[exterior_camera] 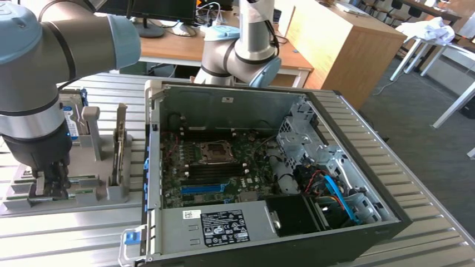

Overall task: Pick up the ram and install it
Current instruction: 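Pick up the ram and move it above insertion slot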

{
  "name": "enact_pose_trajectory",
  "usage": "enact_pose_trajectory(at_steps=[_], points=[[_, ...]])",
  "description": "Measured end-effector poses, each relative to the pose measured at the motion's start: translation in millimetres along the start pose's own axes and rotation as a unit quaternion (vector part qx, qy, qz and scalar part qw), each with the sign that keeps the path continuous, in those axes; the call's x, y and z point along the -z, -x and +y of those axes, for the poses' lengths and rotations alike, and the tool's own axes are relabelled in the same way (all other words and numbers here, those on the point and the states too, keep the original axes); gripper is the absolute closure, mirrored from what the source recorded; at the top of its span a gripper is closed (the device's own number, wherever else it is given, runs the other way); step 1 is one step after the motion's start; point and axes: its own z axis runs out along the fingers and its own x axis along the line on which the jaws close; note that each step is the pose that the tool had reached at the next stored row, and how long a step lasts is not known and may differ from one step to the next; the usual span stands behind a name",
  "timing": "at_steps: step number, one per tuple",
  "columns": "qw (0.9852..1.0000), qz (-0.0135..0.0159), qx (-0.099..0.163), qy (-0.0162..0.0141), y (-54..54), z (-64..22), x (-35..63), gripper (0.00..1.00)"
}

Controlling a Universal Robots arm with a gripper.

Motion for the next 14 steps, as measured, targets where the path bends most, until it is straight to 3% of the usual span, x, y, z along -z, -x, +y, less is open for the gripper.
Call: enact_pose_trajectory(at_steps=[14], points=[[1.0,0.0,0.0,0.0001,1.4,-0.1,-3.6,0.7]])
